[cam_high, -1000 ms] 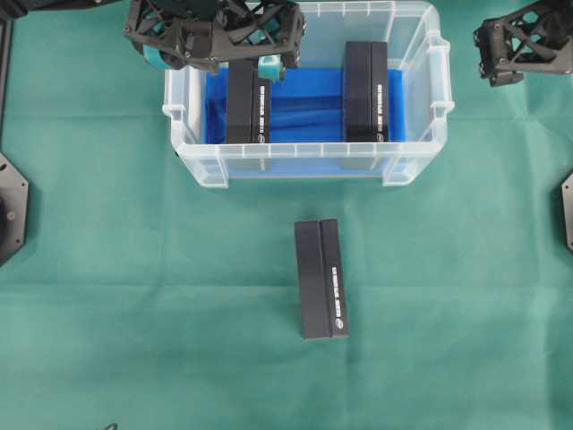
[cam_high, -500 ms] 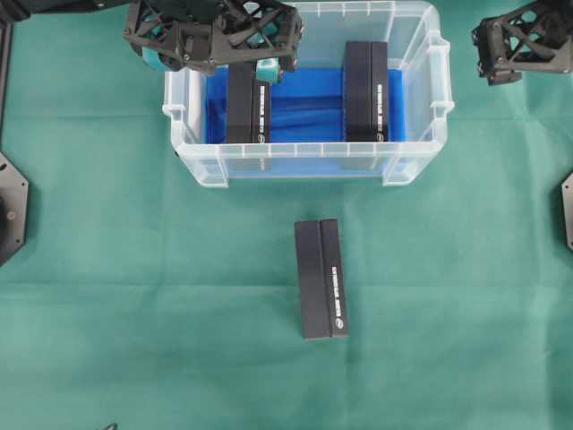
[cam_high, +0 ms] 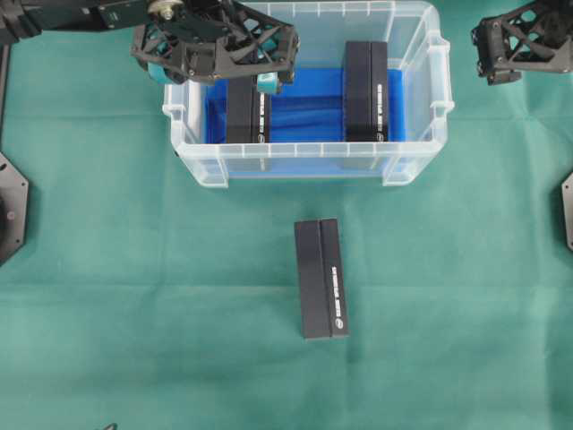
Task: Take out the box from the case.
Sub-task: 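Lower the left gripper around the left black box pair and close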
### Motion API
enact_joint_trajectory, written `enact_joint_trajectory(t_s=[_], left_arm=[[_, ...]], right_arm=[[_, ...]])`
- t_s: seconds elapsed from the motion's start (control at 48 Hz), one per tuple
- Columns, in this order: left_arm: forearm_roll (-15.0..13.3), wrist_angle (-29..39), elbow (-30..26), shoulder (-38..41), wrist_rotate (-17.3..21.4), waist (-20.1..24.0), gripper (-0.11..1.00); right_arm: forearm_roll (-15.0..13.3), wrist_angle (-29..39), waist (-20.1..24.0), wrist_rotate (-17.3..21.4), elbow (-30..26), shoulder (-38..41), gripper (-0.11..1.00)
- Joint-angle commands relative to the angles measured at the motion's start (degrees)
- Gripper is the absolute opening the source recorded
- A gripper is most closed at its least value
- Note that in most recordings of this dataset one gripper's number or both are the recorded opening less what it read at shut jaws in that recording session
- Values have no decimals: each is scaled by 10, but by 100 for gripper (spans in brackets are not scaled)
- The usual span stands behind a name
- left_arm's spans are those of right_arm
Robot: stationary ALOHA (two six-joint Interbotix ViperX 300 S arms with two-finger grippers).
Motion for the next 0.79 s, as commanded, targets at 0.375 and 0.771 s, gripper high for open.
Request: enact_joint_trajectory(t_s=[0.375,0.771], left_arm=[[3,-36,31,8,-6,2,96],[5,-82,53,41,-6,13,96]], right_arm=[[-3,-13,-2,-1,-3,-3,93],[-2,-14,0,-7,-1,-3,93]])
